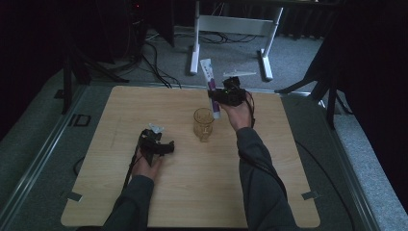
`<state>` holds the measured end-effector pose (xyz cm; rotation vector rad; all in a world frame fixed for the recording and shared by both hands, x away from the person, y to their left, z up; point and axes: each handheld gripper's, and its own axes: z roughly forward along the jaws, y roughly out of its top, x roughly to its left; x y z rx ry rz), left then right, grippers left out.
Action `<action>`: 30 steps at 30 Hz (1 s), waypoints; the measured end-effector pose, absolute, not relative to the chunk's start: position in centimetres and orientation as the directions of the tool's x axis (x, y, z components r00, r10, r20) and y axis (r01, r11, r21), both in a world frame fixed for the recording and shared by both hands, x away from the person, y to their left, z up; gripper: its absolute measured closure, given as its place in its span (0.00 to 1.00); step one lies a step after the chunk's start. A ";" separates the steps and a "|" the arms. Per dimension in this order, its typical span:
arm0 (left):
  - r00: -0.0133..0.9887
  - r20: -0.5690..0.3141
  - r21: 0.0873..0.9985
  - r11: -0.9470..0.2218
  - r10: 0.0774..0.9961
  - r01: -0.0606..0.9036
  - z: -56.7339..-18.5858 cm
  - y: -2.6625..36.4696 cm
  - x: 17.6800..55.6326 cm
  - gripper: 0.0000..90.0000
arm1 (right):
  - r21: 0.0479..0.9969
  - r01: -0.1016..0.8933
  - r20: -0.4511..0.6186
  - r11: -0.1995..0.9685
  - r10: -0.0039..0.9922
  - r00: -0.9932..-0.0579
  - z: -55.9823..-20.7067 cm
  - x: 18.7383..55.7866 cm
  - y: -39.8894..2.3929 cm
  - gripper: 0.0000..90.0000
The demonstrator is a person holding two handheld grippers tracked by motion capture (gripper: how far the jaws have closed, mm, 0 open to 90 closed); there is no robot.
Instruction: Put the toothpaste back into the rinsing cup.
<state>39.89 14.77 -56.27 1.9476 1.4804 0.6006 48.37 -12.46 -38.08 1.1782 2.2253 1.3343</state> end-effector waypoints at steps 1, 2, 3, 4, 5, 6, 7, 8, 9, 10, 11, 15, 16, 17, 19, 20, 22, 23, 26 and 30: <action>0.271 -0.009 0.705 -0.186 0.963 0.684 -56.3 14.8 39.9 0.14 | 0.835 0.497 0.154 0.236 0.767 -0.623 -38.1 48.4 -12.5 0.78; 0.271 -0.009 0.705 -0.186 0.963 0.684 -56.3 14.8 39.9 0.14 | 0.835 0.497 0.154 0.236 0.766 -0.623 -38.1 48.4 -12.4 0.78; 0.270 -0.009 0.706 -0.186 0.963 0.684 -56.3 14.8 39.9 0.14 | 0.833 0.498 0.149 0.241 0.769 -0.622 -38.3 48.4 -12.3 0.78; 0.270 -0.009 0.706 -0.185 0.963 0.684 -56.3 14.8 39.9 0.14 | 0.832 0.501 0.152 0.240 0.770 -0.620 -38.4 48.4 -12.3 0.78; 0.270 -0.009 0.706 -0.185 0.963 0.683 -56.3 14.8 39.9 0.14 | 0.832 0.500 0.152 0.239 0.769 -0.621 -38.5 48.5 -12.3 0.79; 0.270 -0.009 0.706 -0.185 0.963 0.684 -56.3 14.8 39.9 0.14 | 0.833 0.499 0.150 0.240 0.770 -0.621 -38.6 48.5 -12.2 0.79; 0.270 -0.009 0.706 -0.185 0.963 0.684 -56.3 14.8 39.9 0.14 | 0.833 0.499 0.150 0.240 0.770 -0.621 -38.6 48.5 -12.2 0.79; 0.269 -0.009 0.706 -0.185 0.963 0.683 -56.3 14.8 39.9 0.14 | 0.833 0.496 0.147 0.243 0.768 -0.623 -38.8 48.6 -11.7 0.79; 0.269 -0.010 0.707 -0.183 0.963 0.683 -56.3 14.7 39.9 0.14 | 0.832 0.499 0.149 0.242 0.769 -0.622 -39.0 48.6 -11.6 0.79; 0.268 -0.010 0.707 -0.183 0.963 0.683 -56.3 14.7 39.9 0.14 | 0.832 0.500 0.150 0.241 0.769 -0.621 -39.1 48.7 -11.4 0.79; 0.269 -0.009 0.707 -0.184 0.963 0.683 -56.3 14.8 39.9 0.14 | 0.831 0.500 0.152 0.242 0.768 -0.622 -39.3 48.8 -11.3 0.79; 0.269 -0.009 0.707 -0.184 0.963 0.683 -56.3 14.8 39.9 0.14 | 0.831 0.502 0.153 0.240 0.769 -0.621 -39.8 48.9 -10.8 0.79; 0.269 -0.009 0.707 -0.184 0.963 0.683 -56.3 14.8 39.9 0.14 | 0.830 0.505 0.154 0.238 0.771 -0.618 -39.9 48.9 -10.7 0.79; 0.268 -0.010 0.707 -0.183 0.963 0.683 -56.3 14.7 39.9 0.14 | 0.830 0.505 0.155 0.236 0.772 -0.616 -40.0 49.0 -10.6 0.79; 0.269 -0.009 0.706 -0.184 0.963 0.683 -56.3 14.8 39.9 0.14 | 0.832 0.504 0.155 0.234 0.773 -0.615 -40.1 49.1 -10.5 0.79; 0.269 -0.009 0.707 -0.184 0.963 0.683 -56.3 14.8 39.9 0.14 | 0.832 0.504 0.154 0.233 0.775 -0.613 -40.1 49.1 -10.4 0.79; 0.269 -0.010 0.707 -0.183 0.963 0.683 -56.3 14.7 39.9 0.14 | 0.833 0.505 0.157 0.227 0.777 -0.610 -40.2 49.1 -10.3 0.79; 0.269 -0.010 0.707 -0.184 0.963 0.683 -56.3 14.8 39.9 0.14 | 0.833 0.507 0.161 0.223 0.778 -0.608 -40.3 49.2 -10.3 0.79; 0.270 -0.009 0.706 -0.184 0.963 0.683 -56.3 14.8 39.9 0.14 | 0.832 0.508 0.163 0.221 0.779 -0.606 -40.4 49.2 -10.3 0.79; 0.269 -0.010 0.707 -0.184 0.963 0.683 -56.3 14.8 39.9 0.14 | 0.824 0.515 0.150 0.238 0.783 -0.603 -40.9 49.3 -10.2 0.79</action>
